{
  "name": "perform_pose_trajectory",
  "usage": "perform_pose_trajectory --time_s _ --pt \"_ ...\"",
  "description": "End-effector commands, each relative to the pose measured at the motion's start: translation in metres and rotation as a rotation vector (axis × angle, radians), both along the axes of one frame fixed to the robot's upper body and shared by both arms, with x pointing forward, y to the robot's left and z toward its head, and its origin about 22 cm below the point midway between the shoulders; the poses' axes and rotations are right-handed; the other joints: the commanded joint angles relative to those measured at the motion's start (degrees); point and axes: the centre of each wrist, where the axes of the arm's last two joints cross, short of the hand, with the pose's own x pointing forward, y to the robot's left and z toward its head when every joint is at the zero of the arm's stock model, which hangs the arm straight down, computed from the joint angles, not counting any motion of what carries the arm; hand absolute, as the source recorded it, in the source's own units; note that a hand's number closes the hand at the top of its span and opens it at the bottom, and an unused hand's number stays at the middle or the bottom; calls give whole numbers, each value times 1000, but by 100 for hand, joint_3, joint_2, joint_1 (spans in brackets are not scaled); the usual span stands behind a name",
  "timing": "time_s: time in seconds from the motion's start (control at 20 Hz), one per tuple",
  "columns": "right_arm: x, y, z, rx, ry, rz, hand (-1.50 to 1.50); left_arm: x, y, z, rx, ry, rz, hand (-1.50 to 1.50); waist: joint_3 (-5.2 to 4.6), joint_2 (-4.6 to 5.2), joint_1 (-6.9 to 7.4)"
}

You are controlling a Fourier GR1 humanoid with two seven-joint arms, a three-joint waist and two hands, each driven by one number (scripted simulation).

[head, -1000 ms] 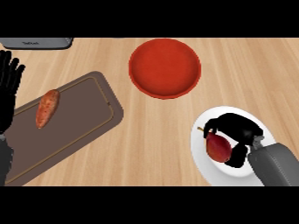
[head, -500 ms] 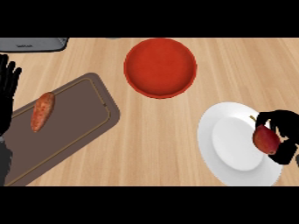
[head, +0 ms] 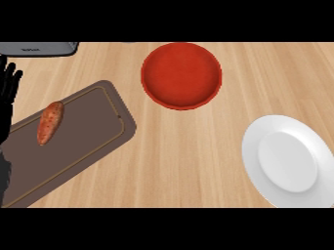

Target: Pick the pear from the plate and place it in the bowl

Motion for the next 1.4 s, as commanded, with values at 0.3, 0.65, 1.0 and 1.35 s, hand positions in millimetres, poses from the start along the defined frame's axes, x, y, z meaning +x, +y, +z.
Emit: perform_pose_trajectory --time_s 0.3,0.65,1.0,1.35 --pt "-24 16 104 84 -328 139 150 -7 2 3 4 7 2 0 -7 -37 -52" --pt "-22 60 165 229 -461 264 150 0 -1 10 3 13 0 0 -4 -20 26" --pt "7 147 189 415 -480 309 150 -6 -9 -3 2 1 -32 0 -6 0 126" --pt "49 220 230 451 -438 310 150 -2 -14 5 -3 25 -26 0 -7 3 186"
